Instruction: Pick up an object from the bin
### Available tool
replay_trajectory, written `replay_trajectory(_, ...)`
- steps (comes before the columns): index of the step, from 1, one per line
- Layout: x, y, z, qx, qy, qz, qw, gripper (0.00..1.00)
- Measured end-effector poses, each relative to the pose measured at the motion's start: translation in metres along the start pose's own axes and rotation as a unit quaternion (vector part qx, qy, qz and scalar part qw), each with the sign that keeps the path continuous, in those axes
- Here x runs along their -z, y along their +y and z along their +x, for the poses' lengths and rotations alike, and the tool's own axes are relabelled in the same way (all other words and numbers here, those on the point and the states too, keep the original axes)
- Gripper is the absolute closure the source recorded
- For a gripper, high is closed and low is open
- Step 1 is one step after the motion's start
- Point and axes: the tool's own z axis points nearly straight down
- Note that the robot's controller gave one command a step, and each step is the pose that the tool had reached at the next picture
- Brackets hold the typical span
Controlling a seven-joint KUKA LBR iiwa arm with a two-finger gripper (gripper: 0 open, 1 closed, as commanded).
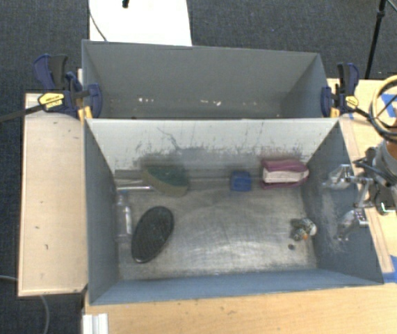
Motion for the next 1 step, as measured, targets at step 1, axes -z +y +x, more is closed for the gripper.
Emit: replay_trajectory(1,-0.1457,0.0003,-0.0376,0.262,-0.0037,-0.002,0.965,0.0)
